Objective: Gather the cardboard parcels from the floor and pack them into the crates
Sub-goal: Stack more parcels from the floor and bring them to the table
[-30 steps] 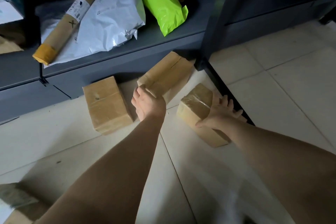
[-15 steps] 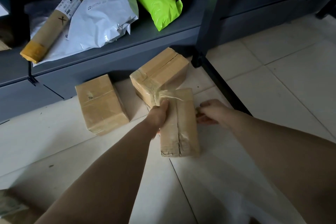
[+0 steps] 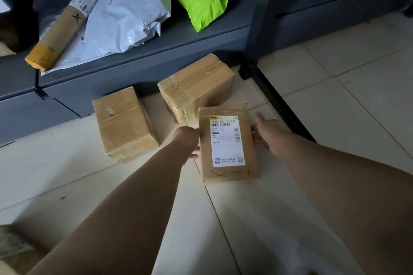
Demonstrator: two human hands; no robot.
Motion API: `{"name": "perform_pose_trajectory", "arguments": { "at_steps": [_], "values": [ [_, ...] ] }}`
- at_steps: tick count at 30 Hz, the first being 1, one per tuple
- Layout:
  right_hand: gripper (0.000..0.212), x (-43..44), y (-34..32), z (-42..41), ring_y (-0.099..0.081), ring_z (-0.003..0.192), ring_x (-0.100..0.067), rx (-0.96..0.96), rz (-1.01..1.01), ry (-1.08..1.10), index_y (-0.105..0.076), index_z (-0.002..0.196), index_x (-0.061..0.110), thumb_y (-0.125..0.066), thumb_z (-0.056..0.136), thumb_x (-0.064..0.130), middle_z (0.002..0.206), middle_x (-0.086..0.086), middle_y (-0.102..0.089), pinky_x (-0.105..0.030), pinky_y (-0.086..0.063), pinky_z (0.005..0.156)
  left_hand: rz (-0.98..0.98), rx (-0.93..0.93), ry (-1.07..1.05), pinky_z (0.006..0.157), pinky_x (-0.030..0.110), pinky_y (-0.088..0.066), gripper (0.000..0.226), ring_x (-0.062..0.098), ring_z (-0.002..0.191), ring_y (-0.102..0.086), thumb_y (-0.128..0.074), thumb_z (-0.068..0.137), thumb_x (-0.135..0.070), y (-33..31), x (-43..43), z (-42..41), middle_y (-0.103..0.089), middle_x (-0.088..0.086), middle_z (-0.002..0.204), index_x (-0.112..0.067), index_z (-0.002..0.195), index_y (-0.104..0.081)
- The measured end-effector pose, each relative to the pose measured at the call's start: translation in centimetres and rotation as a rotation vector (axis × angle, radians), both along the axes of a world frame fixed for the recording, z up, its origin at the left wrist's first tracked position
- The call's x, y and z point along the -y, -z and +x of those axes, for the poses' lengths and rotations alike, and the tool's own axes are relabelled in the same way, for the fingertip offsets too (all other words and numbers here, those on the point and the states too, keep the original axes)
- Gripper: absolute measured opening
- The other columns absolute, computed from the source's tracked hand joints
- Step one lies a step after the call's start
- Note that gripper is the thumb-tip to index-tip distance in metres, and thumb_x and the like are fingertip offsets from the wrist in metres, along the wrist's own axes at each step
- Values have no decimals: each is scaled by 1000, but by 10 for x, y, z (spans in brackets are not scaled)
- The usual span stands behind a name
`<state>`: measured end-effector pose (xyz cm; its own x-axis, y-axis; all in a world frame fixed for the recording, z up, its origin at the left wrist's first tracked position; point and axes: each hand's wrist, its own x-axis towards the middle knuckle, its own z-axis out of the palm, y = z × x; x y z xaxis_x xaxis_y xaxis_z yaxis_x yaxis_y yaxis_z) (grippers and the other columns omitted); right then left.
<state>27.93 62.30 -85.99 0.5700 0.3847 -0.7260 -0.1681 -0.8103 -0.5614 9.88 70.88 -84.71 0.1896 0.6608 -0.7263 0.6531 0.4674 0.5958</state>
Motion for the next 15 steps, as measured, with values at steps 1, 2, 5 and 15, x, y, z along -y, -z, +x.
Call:
{"name": "perform_pose_trajectory", "arguments": {
  "at_steps": [1, 2, 5, 15],
  "values": [
    [52, -1, 2, 2, -67, 82, -25, 40, -14, 30, -67, 90, 11, -39, 96, 54, 90, -8, -72, -37, -53, 82, -71, 79, -14, 86, 40, -55, 28, 28, 106, -64, -45, 102, -22, -3, 3, 4, -67, 8, 109, -8, 119, -62],
    [46, -1, 4, 6, -66, 80, -25, 103, -41, 20, -65, 86, 10, -41, 96, 48, 90, -9, -71, -36, -53, 80, -125, 143, -10, 91, 41, -53, 27, 25, 109, -62, -43, 102, -22, -3, 3, 7, -68, 6, 114, -12, 119, -62],
    [22, 0, 1, 11, -62, 84, -24, 405, -113, -118, -59, 84, 8, -46, 92, 24, 96, -6, -67, -33, -52, 76, -116, 241, -19, 87, 36, -52, 29, 22, 111, -62, -44, 102, -15, -2, 4, 11, -66, 3, 121, -13, 124, -63],
    [40, -49, -21, -44, -55, 115, -18, 710, 337, -509, -66, 116, 26, -47, 87, 4, 122, 3, -62, -29, -46, 91, 862, -523, 589, 121, 50, -12, 59, 26, 152, -7, -45, 99, -27, 6, -32, 0, -15, 1, 164, -23, 154, -24]
  ]
}}
